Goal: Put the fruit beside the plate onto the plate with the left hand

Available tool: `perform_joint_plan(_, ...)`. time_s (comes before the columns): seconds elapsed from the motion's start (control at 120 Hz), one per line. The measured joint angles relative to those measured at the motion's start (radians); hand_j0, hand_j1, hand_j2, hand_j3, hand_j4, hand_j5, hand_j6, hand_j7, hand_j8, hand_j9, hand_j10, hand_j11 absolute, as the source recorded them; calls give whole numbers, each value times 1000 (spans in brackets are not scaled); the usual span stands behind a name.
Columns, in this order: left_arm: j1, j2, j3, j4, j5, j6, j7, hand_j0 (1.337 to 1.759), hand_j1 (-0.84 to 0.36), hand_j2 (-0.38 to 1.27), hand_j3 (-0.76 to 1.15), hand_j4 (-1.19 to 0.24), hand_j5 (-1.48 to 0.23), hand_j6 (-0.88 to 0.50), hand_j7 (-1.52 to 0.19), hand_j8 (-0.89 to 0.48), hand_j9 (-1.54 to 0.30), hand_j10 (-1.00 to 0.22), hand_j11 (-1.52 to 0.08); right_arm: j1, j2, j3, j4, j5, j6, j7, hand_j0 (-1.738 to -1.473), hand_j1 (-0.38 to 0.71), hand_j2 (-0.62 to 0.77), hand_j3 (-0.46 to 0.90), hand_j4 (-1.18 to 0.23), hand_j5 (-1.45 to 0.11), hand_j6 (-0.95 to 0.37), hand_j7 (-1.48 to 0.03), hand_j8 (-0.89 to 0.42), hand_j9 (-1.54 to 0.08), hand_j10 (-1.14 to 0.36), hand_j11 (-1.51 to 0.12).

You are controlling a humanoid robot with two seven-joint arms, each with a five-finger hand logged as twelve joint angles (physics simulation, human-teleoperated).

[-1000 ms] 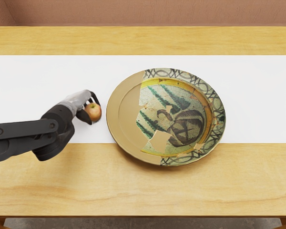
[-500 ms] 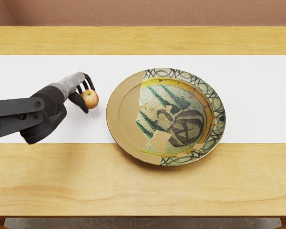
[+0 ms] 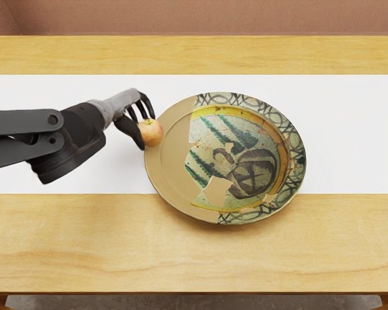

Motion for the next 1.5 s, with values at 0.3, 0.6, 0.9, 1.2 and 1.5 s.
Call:
perform_joint_plan(0.3,-44,-8,-6,-26,-88,4,0,1655,-382,625,0,-523,-1023,-437,-996,-662,-999,-754,-1000,0,0,0,0,0,0,0,-1658,-307,-7,0,-35,-45,-35,-45,-35,-45,-35,-45)
perform_joint_plan(0.6,-83,-37,-8,-29,-179,6,0,1657,-123,197,0,-375,-566,-356,-559,-406,-561,-428,-561,0,0,-1,0,0,0,0,-1658,-307,-7,0,-35,-45,-35,-45,-35,-45,-35,-45)
perform_joint_plan(0.9,-68,42,-59,-28,-196,-34,0,1658,5,86,0,-285,-387,-280,-385,-292,-385,-297,-385,0,0,-1,0,0,0,0,-1658,-307,-7,0,-35,-45,-35,-45,-35,-45,-35,-45)
perform_joint_plan(1.2,323,281,-681,-24,-343,-578,0,1658,35,60,0,-263,-345,-263,-344,-265,-344,-266,-344,0,0,-1,0,0,0,1,-1658,-307,-7,0,-35,-45,-35,-45,-35,-45,-35,-45)
perform_joint_plan(1.5,621,306,-1114,45,-584,-962,0,1658,43,54,0,-256,-333,-256,-333,-257,-333,-257,-333,0,0,0,0,0,0,1,-1658,-307,-7,0,-35,-45,-35,-45,-35,-45,-35,-45)
